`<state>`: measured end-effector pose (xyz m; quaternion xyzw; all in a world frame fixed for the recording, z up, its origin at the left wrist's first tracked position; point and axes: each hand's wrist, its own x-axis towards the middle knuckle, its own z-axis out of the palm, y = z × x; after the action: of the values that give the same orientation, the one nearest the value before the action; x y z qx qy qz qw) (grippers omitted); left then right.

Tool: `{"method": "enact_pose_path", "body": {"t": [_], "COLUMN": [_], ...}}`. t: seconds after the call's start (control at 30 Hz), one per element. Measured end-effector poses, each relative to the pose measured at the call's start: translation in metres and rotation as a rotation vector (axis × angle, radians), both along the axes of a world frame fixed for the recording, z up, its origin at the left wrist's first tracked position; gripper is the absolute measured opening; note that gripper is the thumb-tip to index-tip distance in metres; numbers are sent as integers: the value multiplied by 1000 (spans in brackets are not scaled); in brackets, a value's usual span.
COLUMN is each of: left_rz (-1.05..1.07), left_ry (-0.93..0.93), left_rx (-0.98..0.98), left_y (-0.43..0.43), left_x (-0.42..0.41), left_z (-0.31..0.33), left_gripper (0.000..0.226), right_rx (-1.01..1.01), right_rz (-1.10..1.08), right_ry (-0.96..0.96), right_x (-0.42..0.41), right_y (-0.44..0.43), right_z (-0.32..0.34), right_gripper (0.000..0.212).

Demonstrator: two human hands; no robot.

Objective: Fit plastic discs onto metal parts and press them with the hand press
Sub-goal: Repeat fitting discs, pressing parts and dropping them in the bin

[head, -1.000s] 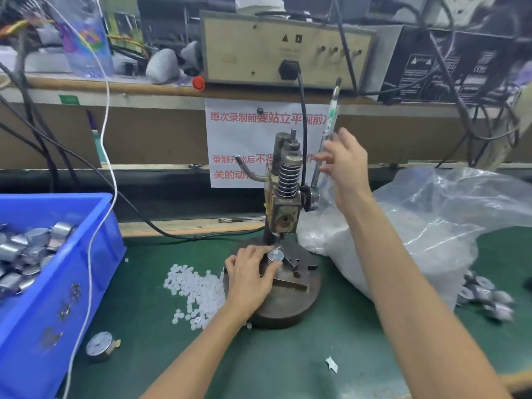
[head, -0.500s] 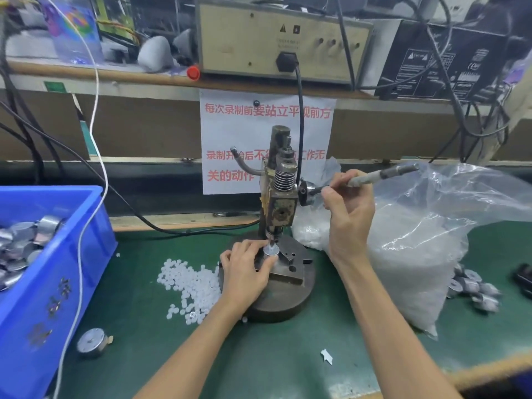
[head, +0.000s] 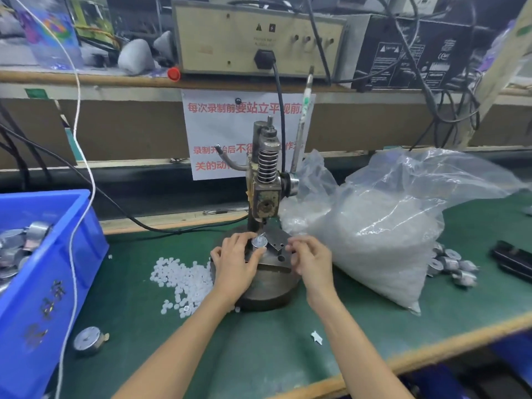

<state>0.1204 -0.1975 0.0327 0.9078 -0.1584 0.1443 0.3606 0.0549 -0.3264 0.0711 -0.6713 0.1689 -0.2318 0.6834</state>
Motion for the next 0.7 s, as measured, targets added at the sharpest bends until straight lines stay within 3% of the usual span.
{"method": "enact_pose_path", "body": {"t": [0.07, 0.17, 0.37, 0.47, 0.7], "left_rz": [40, 67, -286, -395, -646], "left_ry": [9, -59, -52, 13, 125], "left_rx": [29, 21, -129, -169, -60], "left_y": [-2, -7, -36, -58, -117], "left_x": [-4, -28, -105, -134, -198], "left_z": [5, 7, -9, -10, -21], "left_gripper": [32, 29, 20, 29, 27], "right_rx": [-33, -3, 46, 47, 123], "right_rz": [85, 136, 232, 184, 38], "right_ry": [127, 155, 189, 182, 217], "right_x": [-13, -28, -76, -114, -205], "right_y": [1, -3, -25, -47, -105], "right_z": [-17, -20, -21, -27, -49], "right_gripper": [26, 22, 18, 19, 19]}}
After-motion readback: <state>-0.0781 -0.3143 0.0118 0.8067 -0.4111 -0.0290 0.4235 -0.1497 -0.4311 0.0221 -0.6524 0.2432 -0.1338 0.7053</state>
